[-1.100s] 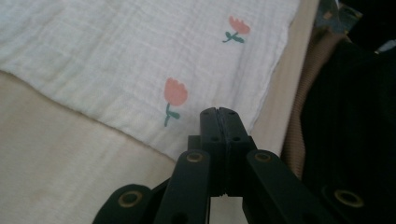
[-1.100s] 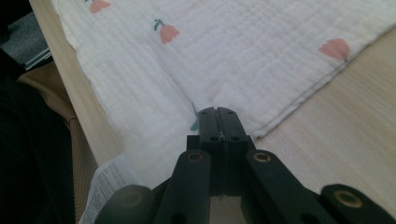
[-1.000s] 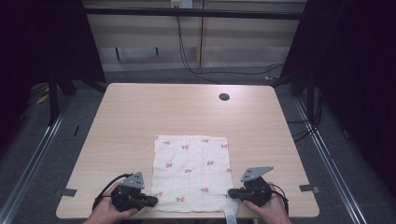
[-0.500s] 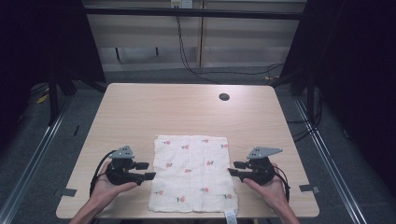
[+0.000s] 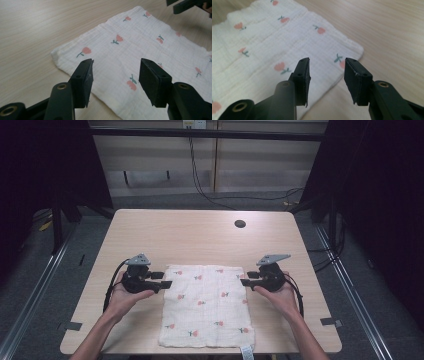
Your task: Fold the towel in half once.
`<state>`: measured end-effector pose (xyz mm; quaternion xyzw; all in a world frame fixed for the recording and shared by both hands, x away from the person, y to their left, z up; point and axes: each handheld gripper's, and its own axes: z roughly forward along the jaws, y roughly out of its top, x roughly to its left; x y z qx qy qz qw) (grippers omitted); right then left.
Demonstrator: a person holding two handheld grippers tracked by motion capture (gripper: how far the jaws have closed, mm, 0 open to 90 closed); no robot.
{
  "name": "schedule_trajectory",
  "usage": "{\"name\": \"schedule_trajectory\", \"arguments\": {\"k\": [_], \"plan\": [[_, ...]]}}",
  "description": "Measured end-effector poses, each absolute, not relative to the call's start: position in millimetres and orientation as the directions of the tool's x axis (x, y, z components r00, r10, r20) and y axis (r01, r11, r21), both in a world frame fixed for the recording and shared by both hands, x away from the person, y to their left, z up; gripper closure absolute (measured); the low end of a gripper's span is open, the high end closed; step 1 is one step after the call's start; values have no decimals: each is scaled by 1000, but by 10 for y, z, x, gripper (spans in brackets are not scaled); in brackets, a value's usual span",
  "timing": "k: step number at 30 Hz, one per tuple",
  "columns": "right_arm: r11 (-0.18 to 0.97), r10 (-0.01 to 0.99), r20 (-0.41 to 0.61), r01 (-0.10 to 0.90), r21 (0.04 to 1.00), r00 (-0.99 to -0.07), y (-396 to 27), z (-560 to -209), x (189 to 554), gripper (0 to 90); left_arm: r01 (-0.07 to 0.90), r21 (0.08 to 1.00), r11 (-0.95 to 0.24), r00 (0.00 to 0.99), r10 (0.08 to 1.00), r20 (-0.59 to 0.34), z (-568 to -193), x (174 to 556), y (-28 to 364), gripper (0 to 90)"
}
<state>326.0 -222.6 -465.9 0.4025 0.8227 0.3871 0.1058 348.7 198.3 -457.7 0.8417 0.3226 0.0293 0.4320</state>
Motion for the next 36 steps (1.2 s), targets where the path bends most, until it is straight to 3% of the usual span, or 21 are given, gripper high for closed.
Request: {"name": "schedule_trajectory", "arguments": {"k": [10, 15, 20, 25, 28, 29, 31, 36], "plan": [[385, 770, 112, 597, 704, -628, -2122, -4769, 3793, 610, 577, 723, -381, 731, 635, -248, -4704, 3649, 2141, 440], [407, 772, 104, 612, 678, -628, -2091, -4865, 3905, 595, 579, 728, -368, 723, 645, -249, -4732, 3714, 2178, 429], [420, 781, 87, 623, 659, -619, -2115, -4923, 3939, 608, 597, 710, -374, 715, 650, -258, -4820, 3834, 2188, 495], [417, 781, 95, 628, 657, -617, -2137, -4992, 3929, 596, 604, 709, -365, 695, 676, -245, -4855, 3912, 2158, 488], [415, 789, 85, 629, 657, -609, -2134, -4994, 3921, 641, 625, 699, -348, 672, 695, -255, -4908, 3990, 2173, 478], [421, 775, 95, 623, 659, -625, -2135, -4994, 3921, 727, 629, 697, -345, 665, 703, -252, -4945, 4030, 2176, 478], [417, 777, 105, 632, 654, -621, -2136, -4990, 3912, 787, 633, 696, -339, 660, 705, -258, -4972, 4062, 2171, 481], [411, 778, 107, 630, 658, -619, -2147, -4999, 3888, 862, 629, 691, -355, 676, 688, -263, -5005, 4105, 2092, 498]]}}
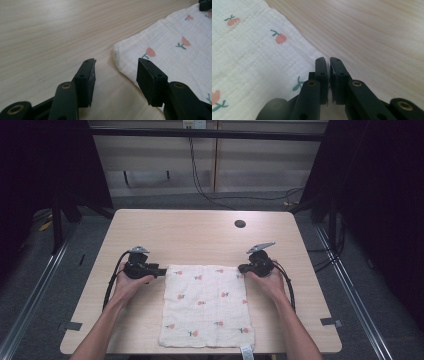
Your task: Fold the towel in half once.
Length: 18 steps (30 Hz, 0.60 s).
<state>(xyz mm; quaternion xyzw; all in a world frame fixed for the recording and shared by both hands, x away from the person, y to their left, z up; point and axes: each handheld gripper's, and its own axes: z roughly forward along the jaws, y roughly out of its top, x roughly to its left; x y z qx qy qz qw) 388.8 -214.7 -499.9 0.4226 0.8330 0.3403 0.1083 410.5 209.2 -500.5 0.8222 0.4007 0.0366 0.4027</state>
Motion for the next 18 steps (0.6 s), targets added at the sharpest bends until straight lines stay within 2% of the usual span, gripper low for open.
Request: {"name": "schedule_trajectory", "arguments": {"k": [9, 11, 13, 14, 18], "plan": [[394, 780, 123, 633, 666, -614, -2160, -5011, 3886, 868, 614, 692, -379, 693, 679, -243, -5028, 4132, 1927, 602], [384, 777, 132, 630, 675, -615, -2166, -5020, 3893, 868, 587, 696, -414, 717, 665, -210, -5031, 4118, 1885, 746], [375, 787, 133, 638, 672, -603, -2172, -5020, 3894, 869, 582, 698, -418, 723, 658, -209, -5042, 4109, 1855, 782], [346, 797, 150, 645, 682, -586, -2178, -5032, 3899, 869, 578, 703, -414, 727, 652, -213, -5054, 4101, 1836, 862], [328, 796, 174, 655, 681, -580, -2182, -5033, 3890, 872, 604, 697, -387, 717, 645, -265, -5055, 4108, 1873, 882]]}}
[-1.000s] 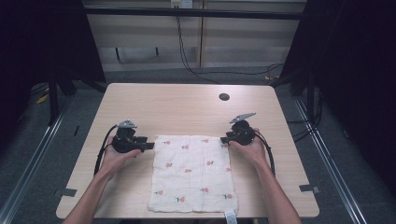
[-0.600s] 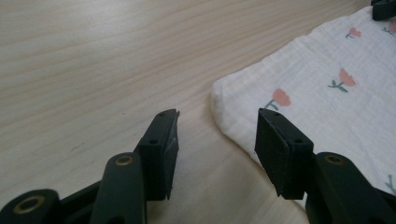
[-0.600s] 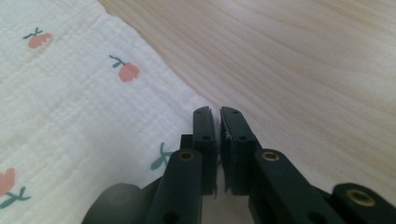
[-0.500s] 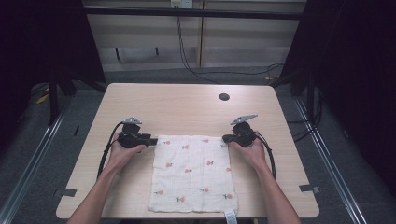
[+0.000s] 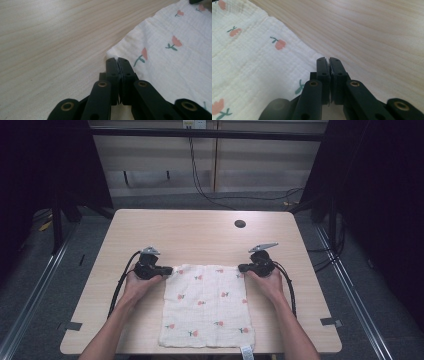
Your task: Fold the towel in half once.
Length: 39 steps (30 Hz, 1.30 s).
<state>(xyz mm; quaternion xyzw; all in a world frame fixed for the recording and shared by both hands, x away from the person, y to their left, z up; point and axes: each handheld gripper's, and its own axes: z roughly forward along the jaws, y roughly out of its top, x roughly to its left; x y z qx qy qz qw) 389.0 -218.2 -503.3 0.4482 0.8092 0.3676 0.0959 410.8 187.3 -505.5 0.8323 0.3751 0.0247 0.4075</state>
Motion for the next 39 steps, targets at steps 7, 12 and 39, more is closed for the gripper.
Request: {"name": "schedule_trajectory", "arguments": {"k": [7, 12, 39], "plan": [[279, 775, 223, 636, 719, -592, -2230, -4935, 3885, 874, 597, 724, -346, 717, 635, -288, -4944, 4099, 1956, 885], [275, 765, 232, 630, 726, -601, -2297, -4861, 3865, 875, 576, 756, -310, 720, 630, -291, -4810, 4011, 2068, 886], [239, 720, 236, 553, 798, -653, -2454, -4474, 3618, 879, 469, 833, -294, 771, 596, -223, -4428, 3742, 2068, 886]]}}
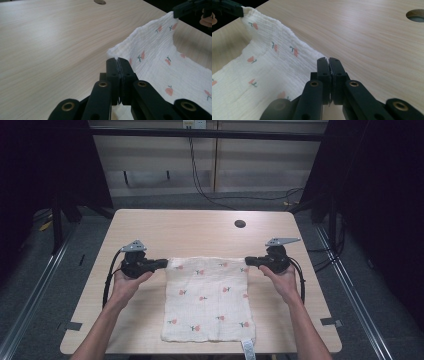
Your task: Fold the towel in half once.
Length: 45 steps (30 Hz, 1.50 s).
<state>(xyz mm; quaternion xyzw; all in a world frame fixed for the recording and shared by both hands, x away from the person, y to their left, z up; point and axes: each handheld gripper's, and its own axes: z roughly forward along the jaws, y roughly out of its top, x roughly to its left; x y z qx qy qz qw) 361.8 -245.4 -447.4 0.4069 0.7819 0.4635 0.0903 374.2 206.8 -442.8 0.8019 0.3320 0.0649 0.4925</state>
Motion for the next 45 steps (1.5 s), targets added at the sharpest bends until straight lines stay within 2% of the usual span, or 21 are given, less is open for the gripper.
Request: {"name": "schedule_trajectory", "arguments": {"k": [17, 24, 27, 37, 45], "plan": [[290, 663, 190, 482, 827, -724, -2450, -4263, 3119, 879, 393, 872, -293, 820, 540, -189, -4272, 3276, 2156, 886], [293, 655, 184, 470, 833, -733, -2470, -4231, 2959, 879, 395, 864, -311, 829, 526, -189, -4300, 3183, 2217, 885], [307, 655, 171, 465, 830, -736, -2436, -4255, 2882, 879, 411, 863, -295, 836, 500, -227, -4338, 3138, 2222, 885], [322, 622, 182, 461, 827, -762, -2421, -4247, 2678, 879, 426, 845, -321, 847, 470, -249, -4440, 2943, 2251, 885], [318, 610, 187, 454, 833, -770, -2429, -4261, 2454, 879, 405, 826, -392, 865, 457, -208, -4396, 2779, 2246, 885]]}}
